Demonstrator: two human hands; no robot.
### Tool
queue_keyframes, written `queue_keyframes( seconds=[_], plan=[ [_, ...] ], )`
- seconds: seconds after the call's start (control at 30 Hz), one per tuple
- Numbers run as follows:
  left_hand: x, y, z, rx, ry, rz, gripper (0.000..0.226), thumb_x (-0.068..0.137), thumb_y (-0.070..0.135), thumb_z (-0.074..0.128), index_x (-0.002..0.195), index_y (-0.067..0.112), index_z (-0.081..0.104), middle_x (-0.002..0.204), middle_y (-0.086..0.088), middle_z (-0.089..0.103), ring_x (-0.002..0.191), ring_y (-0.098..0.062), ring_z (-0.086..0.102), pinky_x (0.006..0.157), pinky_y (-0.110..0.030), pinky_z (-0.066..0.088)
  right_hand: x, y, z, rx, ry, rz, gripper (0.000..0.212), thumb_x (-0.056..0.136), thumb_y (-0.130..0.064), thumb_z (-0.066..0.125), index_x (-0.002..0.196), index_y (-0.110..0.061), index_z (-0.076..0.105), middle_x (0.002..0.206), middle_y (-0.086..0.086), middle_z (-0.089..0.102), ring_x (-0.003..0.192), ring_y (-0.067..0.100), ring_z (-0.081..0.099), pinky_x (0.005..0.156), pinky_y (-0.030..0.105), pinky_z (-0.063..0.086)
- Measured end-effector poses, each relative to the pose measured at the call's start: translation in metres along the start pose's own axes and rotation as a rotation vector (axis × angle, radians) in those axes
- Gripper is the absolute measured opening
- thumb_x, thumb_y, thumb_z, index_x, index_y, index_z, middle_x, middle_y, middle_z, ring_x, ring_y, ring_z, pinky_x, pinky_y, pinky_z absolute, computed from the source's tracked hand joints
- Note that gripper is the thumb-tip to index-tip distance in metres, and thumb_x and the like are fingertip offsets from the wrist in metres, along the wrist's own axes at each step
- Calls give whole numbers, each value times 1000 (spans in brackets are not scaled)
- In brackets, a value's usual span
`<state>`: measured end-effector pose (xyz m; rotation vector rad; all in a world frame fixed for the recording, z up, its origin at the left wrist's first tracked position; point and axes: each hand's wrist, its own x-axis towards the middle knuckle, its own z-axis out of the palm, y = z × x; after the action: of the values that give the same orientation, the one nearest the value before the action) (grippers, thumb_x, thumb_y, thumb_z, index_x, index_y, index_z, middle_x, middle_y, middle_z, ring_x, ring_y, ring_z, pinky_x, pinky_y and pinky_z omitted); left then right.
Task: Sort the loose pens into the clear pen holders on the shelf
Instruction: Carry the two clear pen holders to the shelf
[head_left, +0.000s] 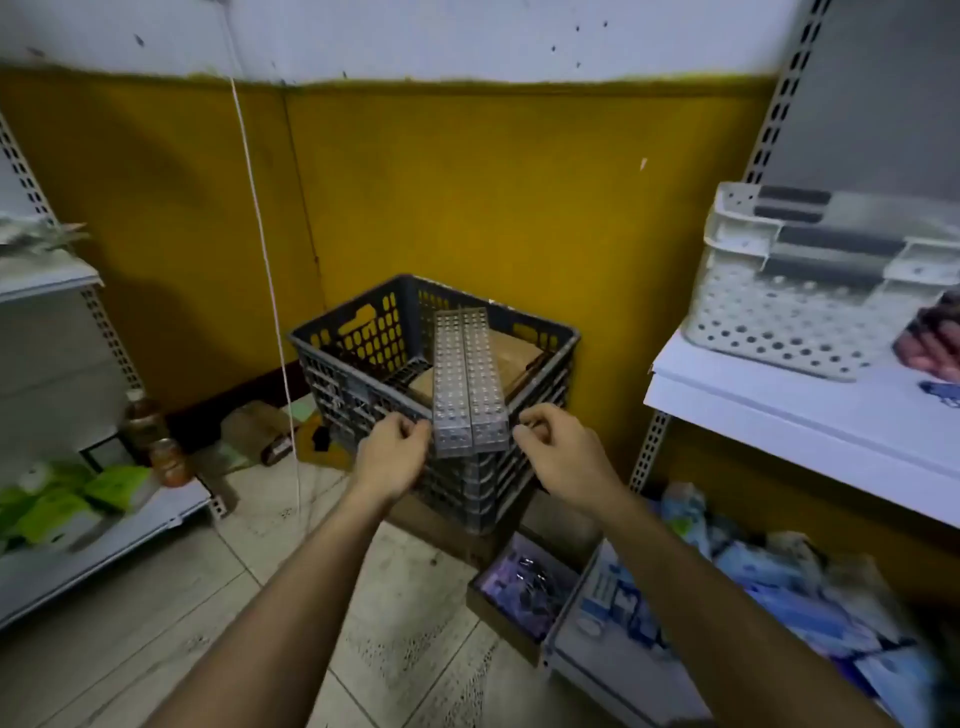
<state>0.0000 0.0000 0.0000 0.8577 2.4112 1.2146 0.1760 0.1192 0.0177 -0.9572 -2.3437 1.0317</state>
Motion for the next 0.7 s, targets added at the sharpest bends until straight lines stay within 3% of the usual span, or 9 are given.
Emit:
queue_keyframes(
  seconds=[0.13, 0.23, 0.3, 0.37, 0.4, 0.5, 0.57, 0.67, 0.7],
  plan=[
    [-10, -2, 20, 147, 140, -12, 30, 98, 40, 48, 76, 20, 46, 75, -5, 58, 70, -22, 53, 58, -35, 34, 38, -5, 27, -143, 51, 140, 40, 102, -57, 43, 121, -22, 47, 118, 9, 52, 97, 28, 56, 84, 43, 49],
    [3, 2, 25, 32, 113, -115, 36, 97, 54, 45, 90, 19, 47, 91, -7, 61, 81, -25, 56, 70, -37, 43, 63, -11, 41, -143, 63, 255, 75, 96, -68, 45, 151, -20, 25, 150, 15, 40, 127, 38, 51, 102, 48, 46],
    [20, 9, 28, -173, 20, -241, 51, 91, 67, 47, 100, 17, 46, 99, -6, 60, 92, -29, 59, 83, -40, 50, 80, -12, 43, 23, 53, 364, 89, 93, -70, 50, 158, -23, 12, 157, 12, 37, 133, 38, 50, 103, 49, 49],
    [29, 15, 33, -450, -91, -339, 64, 84, 71, 55, 109, 13, 47, 103, -6, 63, 96, -32, 65, 84, -42, 55, 87, -11, 43, 274, -13, 469, 95, 91, -68, 57, 160, -26, 7, 155, 9, 41, 124, 35, 58, 89, 45, 58],
    [31, 17, 34, -552, -129, -362, 68, 82, 70, 60, 113, 10, 51, 103, -8, 68, 91, -31, 68, 74, -38, 57, 89, -10, 42, 393, -42, 496, 94, 90, -66, 61, 159, -26, 9, 151, 8, 46, 117, 33, 63, 84, 44, 61],
    [32, 16, 29, -573, -202, -386, 77, 74, 68, 70, 124, 13, 50, 102, -12, 72, 76, -25, 73, 58, -32, 55, 84, -8, 36, 491, -88, 478, 75, 94, -54, 64, 150, -22, 25, 126, 2, 54, 93, 22, 65, 69, 36, 60],
    [21, 7, 26, -597, -213, -399, 69, 79, 59, 72, 126, 19, 41, 105, -10, 69, 83, -27, 73, 70, -40, 60, 76, 0, 35, 480, -93, 481, 65, 96, -47, 65, 146, -22, 31, 121, 2, 56, 94, 21, 64, 67, 35, 57],
    [9, -4, 24, -698, -304, -402, 62, 87, 52, 67, 134, 30, 32, 118, -6, 62, 97, -31, 69, 87, -54, 57, 64, 7, 33, 508, -127, 514, 74, 94, -43, 65, 154, -26, 24, 139, 6, 49, 111, 26, 58, 89, 45, 56],
    [10, -5, 23, -745, -306, -392, 65, 88, 54, 65, 138, 32, 30, 125, -6, 60, 101, -31, 67, 87, -56, 57, 63, 6, 33, 520, -128, 502, 77, 94, -44, 65, 155, -27, 21, 143, 5, 46, 108, 24, 57, 84, 42, 55]
  ],
)
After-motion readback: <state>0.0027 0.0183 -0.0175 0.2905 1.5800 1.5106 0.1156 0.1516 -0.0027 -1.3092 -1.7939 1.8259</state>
